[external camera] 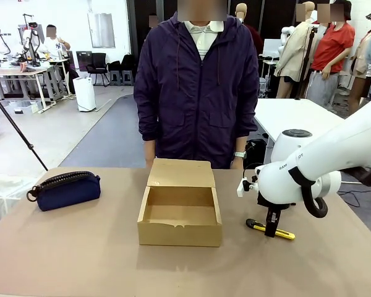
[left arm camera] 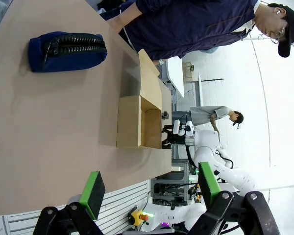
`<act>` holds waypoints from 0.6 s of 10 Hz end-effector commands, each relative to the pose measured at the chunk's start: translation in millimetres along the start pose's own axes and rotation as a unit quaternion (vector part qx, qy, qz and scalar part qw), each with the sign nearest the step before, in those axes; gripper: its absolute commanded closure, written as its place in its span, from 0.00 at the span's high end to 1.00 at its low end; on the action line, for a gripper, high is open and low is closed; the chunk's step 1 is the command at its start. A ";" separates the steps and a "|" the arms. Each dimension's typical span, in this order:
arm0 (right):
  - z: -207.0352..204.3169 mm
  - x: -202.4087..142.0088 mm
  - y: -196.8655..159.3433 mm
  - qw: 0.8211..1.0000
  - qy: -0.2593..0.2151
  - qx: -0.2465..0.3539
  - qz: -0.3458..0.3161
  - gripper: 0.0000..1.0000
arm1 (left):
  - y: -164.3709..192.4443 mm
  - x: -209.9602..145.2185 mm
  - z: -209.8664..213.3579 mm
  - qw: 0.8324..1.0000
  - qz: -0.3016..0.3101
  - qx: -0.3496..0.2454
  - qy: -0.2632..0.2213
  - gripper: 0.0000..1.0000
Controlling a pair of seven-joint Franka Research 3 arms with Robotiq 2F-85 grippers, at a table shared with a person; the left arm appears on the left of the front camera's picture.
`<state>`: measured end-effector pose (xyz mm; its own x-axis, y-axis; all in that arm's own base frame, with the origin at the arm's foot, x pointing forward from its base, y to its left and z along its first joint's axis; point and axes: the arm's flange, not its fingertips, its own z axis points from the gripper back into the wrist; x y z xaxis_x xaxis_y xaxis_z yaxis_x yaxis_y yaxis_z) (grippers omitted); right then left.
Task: Pack the items into the box.
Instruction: Pick up the item specified by the human and place it in the Mailer Box.
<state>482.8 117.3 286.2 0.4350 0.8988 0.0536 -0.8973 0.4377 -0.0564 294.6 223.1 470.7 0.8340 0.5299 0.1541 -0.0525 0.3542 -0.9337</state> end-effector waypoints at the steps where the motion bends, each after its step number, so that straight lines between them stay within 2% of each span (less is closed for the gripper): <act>1: -5.2 -2.8 -4.0 1.000 -0.002 0.030 0.004 0.00 | -2.0 -0.4 0.8 1.000 0.001 -0.010 -0.004 1.00; 4: -1.0 -3.3 -5.6 0.997 -0.018 0.068 0.009 0.00 | -2.0 -0.4 0.8 1.000 0.001 -0.010 -0.004 1.00; 6: 6.4 0.1 -7.5 0.997 -0.018 0.072 0.017 0.00 | -2.0 -0.4 0.8 1.000 0.001 -0.010 -0.004 1.00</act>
<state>482.8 114.8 287.1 0.4241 0.9029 0.0700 -0.9054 0.4210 0.0552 294.6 223.1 470.7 0.8340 0.5299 0.1541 -0.0525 0.3542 -0.9337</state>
